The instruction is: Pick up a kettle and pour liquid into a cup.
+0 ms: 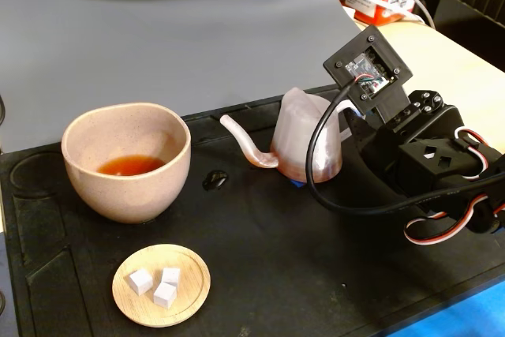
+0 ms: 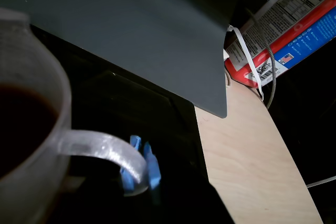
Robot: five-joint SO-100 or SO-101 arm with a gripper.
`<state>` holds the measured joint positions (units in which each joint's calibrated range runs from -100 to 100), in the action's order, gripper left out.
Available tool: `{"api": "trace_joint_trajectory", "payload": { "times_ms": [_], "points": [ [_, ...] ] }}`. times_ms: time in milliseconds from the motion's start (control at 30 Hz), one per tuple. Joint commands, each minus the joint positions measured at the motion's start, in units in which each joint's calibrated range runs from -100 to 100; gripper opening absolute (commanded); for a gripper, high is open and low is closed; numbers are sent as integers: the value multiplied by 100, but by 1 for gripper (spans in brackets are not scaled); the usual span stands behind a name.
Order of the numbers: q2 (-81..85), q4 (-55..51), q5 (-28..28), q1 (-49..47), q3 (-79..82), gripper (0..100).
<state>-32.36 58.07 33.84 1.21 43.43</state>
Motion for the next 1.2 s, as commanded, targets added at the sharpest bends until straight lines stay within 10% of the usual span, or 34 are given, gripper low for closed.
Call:
{"api": "trace_joint_trajectory", "payload": {
  "times_ms": [0,1167],
  "points": [
    [45,146,-185,-56,-51,1],
    [139,449,-23,-284,548,21]
  ]
}}
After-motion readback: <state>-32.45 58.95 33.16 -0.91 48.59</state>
